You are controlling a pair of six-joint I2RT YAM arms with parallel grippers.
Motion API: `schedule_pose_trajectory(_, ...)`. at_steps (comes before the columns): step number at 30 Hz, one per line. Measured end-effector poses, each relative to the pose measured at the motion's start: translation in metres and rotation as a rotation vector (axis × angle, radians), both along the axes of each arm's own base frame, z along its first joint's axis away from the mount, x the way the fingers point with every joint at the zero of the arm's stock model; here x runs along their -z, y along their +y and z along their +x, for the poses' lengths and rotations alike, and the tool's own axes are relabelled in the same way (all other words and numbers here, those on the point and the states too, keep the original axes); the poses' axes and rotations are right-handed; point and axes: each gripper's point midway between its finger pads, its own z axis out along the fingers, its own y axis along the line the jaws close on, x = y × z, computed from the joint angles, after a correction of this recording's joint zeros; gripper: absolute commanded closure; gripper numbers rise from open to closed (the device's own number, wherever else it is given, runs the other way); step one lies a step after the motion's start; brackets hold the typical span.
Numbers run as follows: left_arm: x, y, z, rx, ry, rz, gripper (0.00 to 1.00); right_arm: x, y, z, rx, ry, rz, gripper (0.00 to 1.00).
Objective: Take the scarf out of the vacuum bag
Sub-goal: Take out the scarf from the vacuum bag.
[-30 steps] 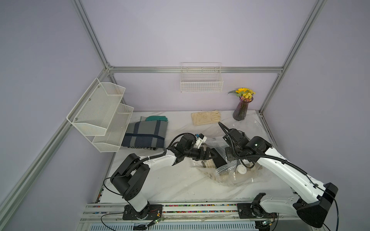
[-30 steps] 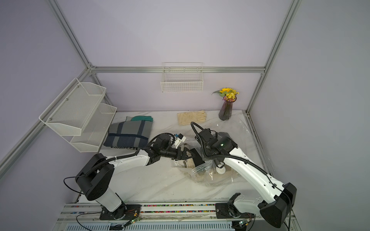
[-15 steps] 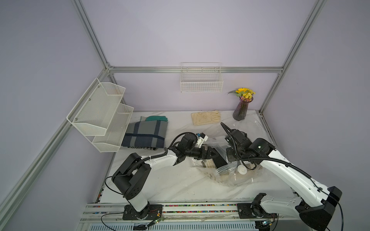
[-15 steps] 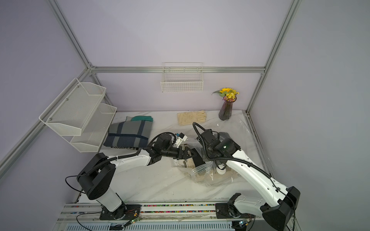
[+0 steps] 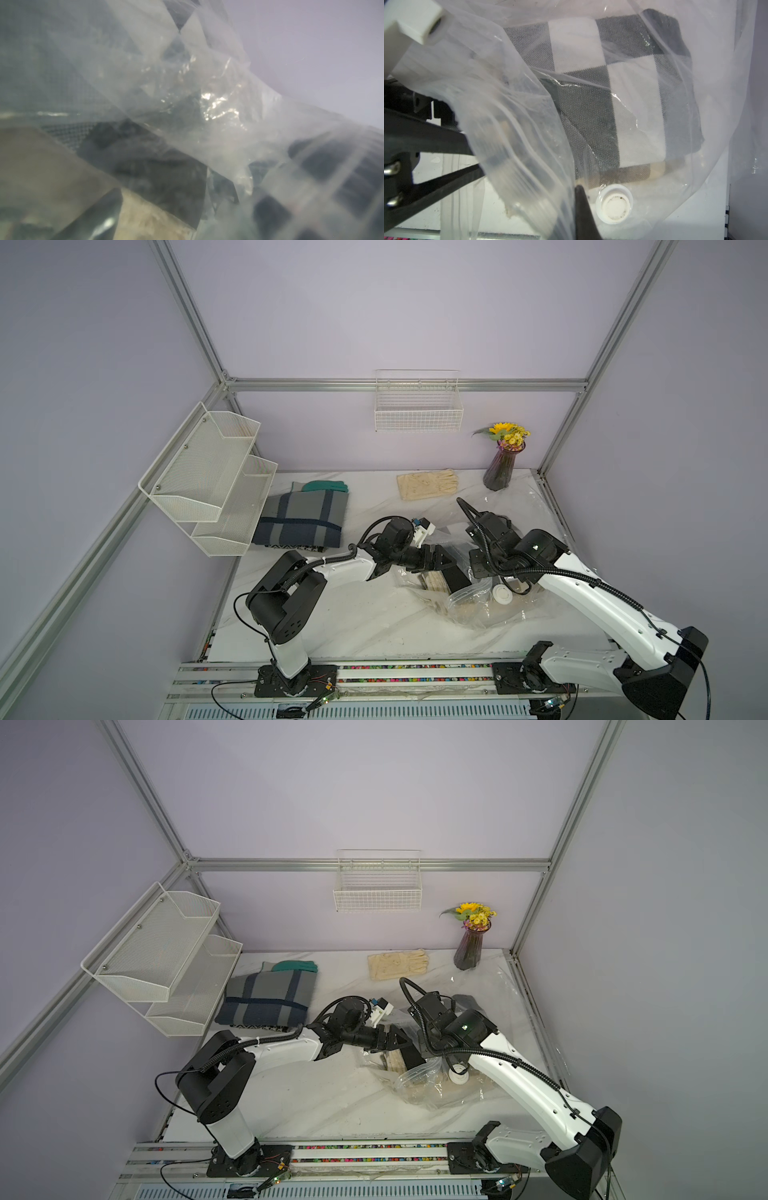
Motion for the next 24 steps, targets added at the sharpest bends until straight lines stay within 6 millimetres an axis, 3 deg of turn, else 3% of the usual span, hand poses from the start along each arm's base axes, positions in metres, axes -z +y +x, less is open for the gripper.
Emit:
schedule_pose_trajectory(7,0.005,0.0,-0.003,0.001,0.015,0.017,0.03,0.002,0.006,-0.007,-0.031,0.002,0.058,0.93)
schedule_pose_trajectory(16,0.01,-0.001,-0.005,0.005,0.024,0.026,0.03,-0.003,0.034,-0.033,-0.188,0.036,0.25,0.92)
schedule_pose_trajectory(24,0.01,-0.001,-0.005,0.006,0.026,0.028,0.02,0.023,0.048,-0.054,-0.261,0.133,0.287,0.92)
